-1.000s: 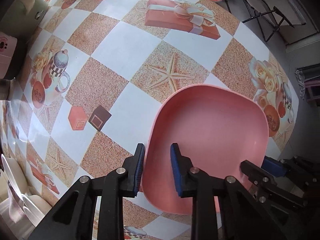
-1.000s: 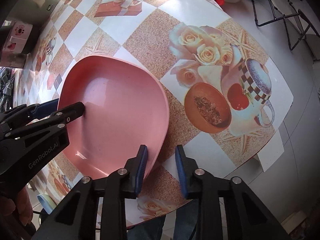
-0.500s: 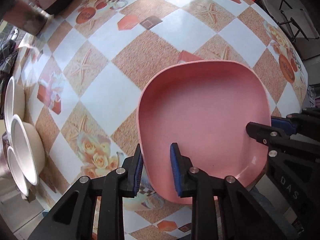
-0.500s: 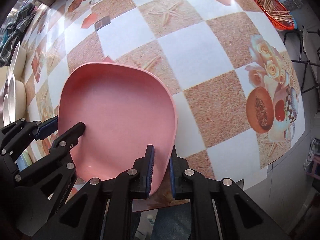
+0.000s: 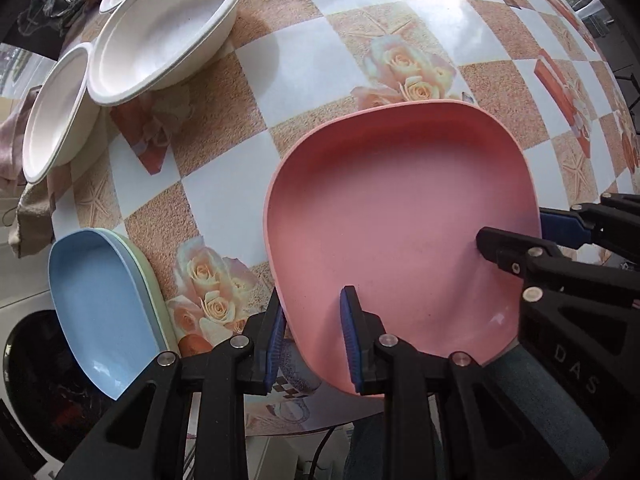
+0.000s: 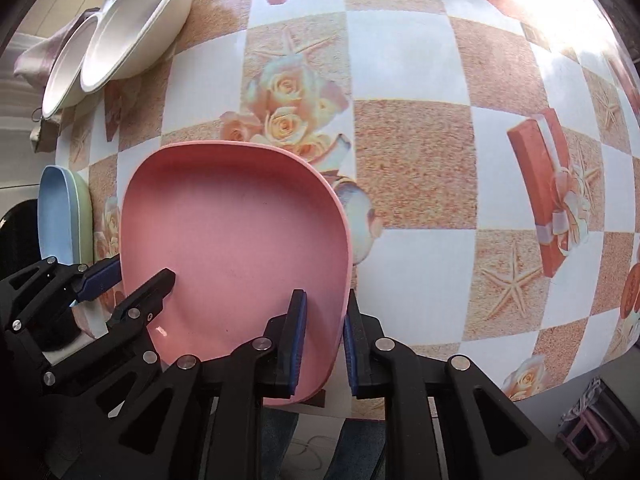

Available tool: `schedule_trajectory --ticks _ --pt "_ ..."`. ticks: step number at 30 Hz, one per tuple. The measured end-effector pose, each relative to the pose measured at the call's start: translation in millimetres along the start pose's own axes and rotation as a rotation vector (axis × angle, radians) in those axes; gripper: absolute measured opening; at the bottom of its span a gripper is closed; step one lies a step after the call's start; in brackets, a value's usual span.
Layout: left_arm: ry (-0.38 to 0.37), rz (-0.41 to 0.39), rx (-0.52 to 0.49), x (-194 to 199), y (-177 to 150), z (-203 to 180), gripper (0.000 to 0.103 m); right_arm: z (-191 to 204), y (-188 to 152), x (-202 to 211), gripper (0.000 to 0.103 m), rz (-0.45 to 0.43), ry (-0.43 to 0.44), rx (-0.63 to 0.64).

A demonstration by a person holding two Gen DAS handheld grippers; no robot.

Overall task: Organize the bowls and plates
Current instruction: 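Lift the pink plate with both grippers and carry it over the blue plate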

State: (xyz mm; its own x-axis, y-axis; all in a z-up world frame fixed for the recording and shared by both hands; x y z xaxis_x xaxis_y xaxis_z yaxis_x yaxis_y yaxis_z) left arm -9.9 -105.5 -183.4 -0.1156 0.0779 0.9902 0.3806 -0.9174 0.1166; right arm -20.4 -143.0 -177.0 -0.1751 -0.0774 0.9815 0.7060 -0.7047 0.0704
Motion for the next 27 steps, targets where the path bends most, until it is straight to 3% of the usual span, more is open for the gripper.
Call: schedule_trajectory --ticks 1,2,6,10,13,21,27 --pt "0.002 -0.005 0.001 -0.3 -5.5 1.0 0.028 7.5 0.1 -0.7 0.036 -0.001 -0.003 0.023" --pt "0.006 -0.01 0.0 -3.4 -10.0 8.3 0.028 12.8 -1.3 -1.6 0.039 -0.003 -0.016 0.049" --pt "-0.007 -0.022 0.015 -1.9 -8.7 -0.9 0.028 25.1 -11.1 -2.8 0.038 -0.014 -0.038 0.081" --pt "-0.028 -0.034 -0.002 -5.0 -2.0 2.4 0.028 15.6 -19.3 -3.2 0.027 0.007 -0.047 0.026" --pt "-0.059 -0.025 -0.046 -5.5 -4.2 4.1 0.029 -16.4 -26.6 -7.4 0.021 0.042 -0.029 -0.025" --pt "-0.111 -0.018 -0.093 -0.9 -31.5 -0.8 0.029 -13.4 -67.5 -8.8 0.021 0.09 -0.015 -0.045" --pt "-0.101 -0.023 -0.126 2.1 -38.8 -3.3 0.029 -16.7 -50.9 -12.0 0.021 0.117 -0.02 -0.071"
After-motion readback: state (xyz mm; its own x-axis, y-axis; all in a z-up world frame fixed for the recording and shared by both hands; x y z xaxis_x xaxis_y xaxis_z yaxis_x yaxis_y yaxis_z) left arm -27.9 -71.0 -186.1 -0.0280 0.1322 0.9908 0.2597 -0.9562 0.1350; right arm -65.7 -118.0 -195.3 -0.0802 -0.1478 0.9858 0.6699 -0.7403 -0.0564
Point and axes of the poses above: each gripper's, at about its wrist camera, not at the fingertips, and x roughly against the way its jaws point, z to its left, y to its top, the point moved 3 cm from there along -x, roughly the way its jaws point, and after that the axes turned 12 degrees about -z, right-handed, at the moved point
